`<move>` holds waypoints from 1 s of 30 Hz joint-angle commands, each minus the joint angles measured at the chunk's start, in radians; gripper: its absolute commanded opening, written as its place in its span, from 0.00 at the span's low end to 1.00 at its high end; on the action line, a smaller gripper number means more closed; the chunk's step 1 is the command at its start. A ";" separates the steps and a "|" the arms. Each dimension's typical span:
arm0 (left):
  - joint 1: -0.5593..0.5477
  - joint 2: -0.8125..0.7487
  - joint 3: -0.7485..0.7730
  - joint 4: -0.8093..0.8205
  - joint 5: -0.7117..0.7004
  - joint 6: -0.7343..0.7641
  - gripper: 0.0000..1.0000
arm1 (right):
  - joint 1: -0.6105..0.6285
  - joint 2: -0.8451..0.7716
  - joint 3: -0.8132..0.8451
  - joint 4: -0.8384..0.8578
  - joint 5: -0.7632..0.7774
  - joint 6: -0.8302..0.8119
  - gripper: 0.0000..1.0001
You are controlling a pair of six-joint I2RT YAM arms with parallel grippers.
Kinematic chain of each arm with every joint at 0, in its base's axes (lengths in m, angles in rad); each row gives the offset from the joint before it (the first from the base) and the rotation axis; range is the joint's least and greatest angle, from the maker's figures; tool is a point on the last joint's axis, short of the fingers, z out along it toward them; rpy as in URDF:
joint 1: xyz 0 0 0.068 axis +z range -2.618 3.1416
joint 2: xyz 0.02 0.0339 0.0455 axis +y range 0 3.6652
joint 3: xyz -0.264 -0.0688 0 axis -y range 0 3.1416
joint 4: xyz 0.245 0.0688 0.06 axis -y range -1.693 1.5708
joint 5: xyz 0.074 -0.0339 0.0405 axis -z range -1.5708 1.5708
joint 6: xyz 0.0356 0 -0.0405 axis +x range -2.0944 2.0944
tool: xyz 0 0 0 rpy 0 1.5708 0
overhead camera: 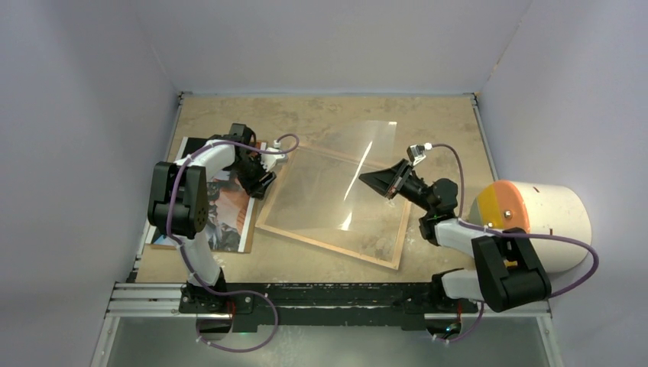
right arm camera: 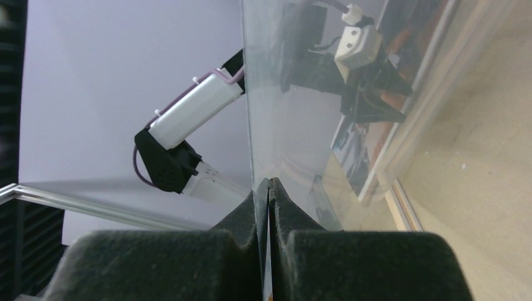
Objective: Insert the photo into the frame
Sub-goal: Place the photo frame item in the photo frame.
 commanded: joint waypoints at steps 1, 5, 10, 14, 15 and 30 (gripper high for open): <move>-0.002 -0.001 -0.037 -0.076 0.070 0.024 0.50 | 0.033 0.021 0.067 0.127 0.039 0.053 0.00; 0.000 -0.005 -0.035 -0.081 0.080 0.022 0.47 | 0.057 0.026 0.100 0.124 0.057 0.063 0.00; 0.018 -0.006 -0.021 -0.087 0.111 0.012 0.45 | 0.073 0.033 0.123 0.124 0.068 0.070 0.00; 0.044 -0.004 -0.008 -0.091 0.125 0.004 0.44 | 0.079 0.036 0.127 0.111 0.070 0.061 0.00; 0.047 -0.003 -0.008 -0.091 0.125 0.003 0.44 | 0.078 0.040 0.126 0.111 0.067 0.061 0.00; 0.054 0.011 -0.021 -0.072 0.130 -0.013 0.41 | 0.096 -0.022 0.102 -0.061 0.151 0.026 0.00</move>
